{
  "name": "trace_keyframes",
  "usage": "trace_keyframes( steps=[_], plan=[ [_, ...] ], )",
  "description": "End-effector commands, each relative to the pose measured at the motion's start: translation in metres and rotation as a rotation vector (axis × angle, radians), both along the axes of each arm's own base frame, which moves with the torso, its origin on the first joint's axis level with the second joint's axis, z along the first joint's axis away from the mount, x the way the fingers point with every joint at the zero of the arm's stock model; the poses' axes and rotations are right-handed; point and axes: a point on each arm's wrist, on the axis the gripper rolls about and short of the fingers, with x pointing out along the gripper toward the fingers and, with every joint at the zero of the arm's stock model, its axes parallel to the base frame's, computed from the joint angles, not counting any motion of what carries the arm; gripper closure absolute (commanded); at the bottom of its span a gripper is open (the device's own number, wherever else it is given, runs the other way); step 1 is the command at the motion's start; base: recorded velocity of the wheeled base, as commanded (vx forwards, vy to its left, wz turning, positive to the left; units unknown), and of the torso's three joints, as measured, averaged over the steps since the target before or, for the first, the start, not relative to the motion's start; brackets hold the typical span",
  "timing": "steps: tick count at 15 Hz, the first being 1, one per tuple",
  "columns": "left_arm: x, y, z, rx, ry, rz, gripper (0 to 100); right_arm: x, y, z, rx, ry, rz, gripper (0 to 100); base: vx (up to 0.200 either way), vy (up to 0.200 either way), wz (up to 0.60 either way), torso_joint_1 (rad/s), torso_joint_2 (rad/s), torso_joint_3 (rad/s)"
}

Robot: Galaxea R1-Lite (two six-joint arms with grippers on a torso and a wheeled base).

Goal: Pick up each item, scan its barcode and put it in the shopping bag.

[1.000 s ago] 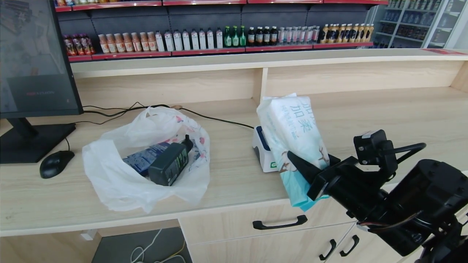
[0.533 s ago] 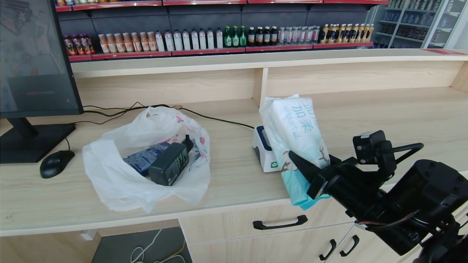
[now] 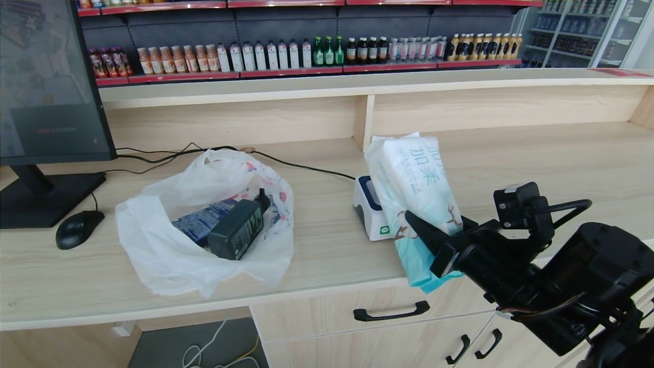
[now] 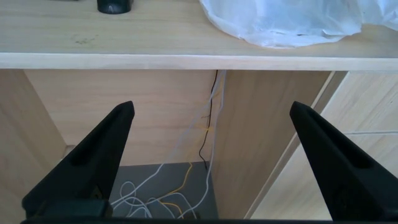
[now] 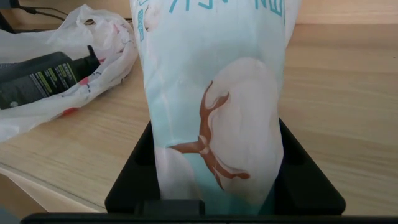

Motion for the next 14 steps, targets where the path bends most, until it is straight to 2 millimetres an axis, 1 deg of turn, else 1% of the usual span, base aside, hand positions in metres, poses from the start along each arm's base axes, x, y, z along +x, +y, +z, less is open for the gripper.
trace_keyframes(
  steps=[1,3,5,10,14],
  plan=[
    [0.000,0.000,0.000,-0.001,-0.001,0.000,0,-0.001,0.006,0.014,0.031,-0.057,0.017,100,0.000,0.000,0.00,0.000,0.00,0.000],
    [0.000,0.000,0.000,-0.001,-0.001,0.000,0,-0.004,0.008,0.027,0.060,-0.102,0.030,100,-0.200,0.000,0.00,0.012,0.01,0.000],
    [0.000,0.000,0.000,-0.001,-0.001,0.000,0,-0.011,0.004,0.033,0.064,-0.121,0.027,100,-0.200,0.000,0.00,0.007,0.01,0.000],
    [0.000,0.000,0.000,-0.001,-0.001,0.000,0,-0.018,-0.002,0.035,0.068,-0.124,0.023,100,0.000,0.000,0.00,0.000,0.00,0.000],
    [0.000,0.000,0.000,-0.001,-0.001,0.000,0,-0.015,-0.002,0.041,0.087,-0.142,-0.005,100,0.000,0.000,0.60,0.004,0.00,0.002]
  ],
)
